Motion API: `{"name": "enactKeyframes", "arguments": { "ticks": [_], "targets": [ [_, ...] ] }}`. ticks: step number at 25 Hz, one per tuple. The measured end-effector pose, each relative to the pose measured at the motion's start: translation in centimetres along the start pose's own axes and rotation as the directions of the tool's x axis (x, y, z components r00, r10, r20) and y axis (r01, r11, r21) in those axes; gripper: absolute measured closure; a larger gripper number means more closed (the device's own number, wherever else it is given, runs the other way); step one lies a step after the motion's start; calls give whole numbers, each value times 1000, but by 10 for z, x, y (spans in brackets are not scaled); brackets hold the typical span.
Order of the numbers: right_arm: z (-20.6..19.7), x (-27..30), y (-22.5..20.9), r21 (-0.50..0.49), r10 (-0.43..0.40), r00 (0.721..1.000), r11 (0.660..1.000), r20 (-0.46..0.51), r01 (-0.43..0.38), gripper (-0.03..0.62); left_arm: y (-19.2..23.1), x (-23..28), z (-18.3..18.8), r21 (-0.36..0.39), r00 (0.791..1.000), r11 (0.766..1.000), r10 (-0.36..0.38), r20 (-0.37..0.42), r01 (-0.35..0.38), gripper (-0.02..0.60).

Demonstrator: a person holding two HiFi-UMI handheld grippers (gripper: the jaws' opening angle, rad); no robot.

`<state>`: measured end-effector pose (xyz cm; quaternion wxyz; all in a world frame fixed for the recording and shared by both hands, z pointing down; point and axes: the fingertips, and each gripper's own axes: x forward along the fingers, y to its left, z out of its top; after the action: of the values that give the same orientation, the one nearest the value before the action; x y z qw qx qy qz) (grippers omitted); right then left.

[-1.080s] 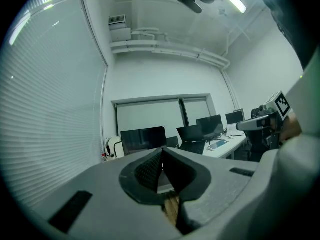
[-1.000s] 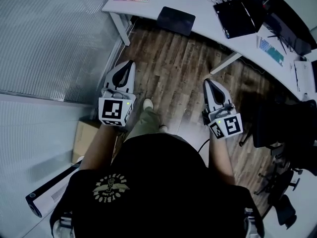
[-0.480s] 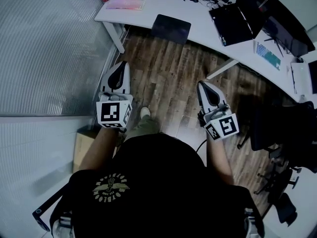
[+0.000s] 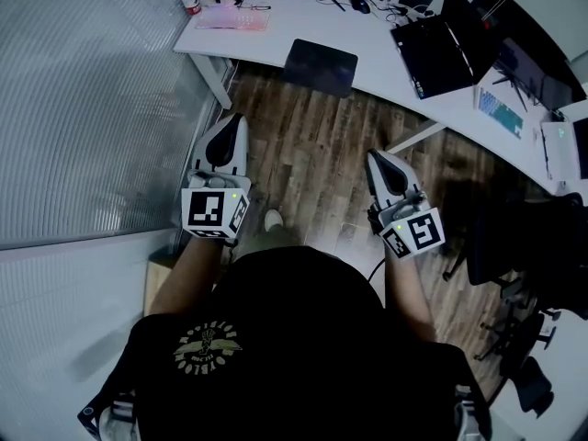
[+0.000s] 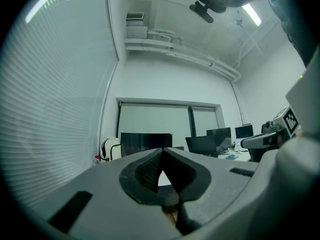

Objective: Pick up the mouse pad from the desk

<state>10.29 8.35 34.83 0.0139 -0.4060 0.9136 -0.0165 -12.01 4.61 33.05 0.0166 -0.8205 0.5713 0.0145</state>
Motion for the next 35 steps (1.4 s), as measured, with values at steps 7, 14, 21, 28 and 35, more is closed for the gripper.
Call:
{"name": "enactKeyframes", "arguments": {
  "ticks": [7, 14, 21, 28, 35],
  "targets": [
    [9, 51, -9, -34, -26, 1000, 999, 10, 27, 592, 34, 37, 5, 25, 998, 998, -54, 33, 53, 574],
    [13, 105, -18, -42, -44, 999, 998, 18, 44, 592, 66, 72, -3, 84, 996, 992, -93, 15, 91, 574],
    [3, 136, -30, -7, -67, 998, 998, -4, 67, 592, 85, 99, -34, 43, 989, 989, -138, -51, 140, 574],
    [-18, 150, -62, 8, -96, 995, 995, -39, 97, 592, 94, 128, -65, 11, 980, 987, -160, -115, 163, 574],
    [-37, 171, -102, 36, -102, 993, 994, -52, 104, 592, 96, 162, -93, -21, 968, 984, -176, -179, 175, 574]
  ]
}}
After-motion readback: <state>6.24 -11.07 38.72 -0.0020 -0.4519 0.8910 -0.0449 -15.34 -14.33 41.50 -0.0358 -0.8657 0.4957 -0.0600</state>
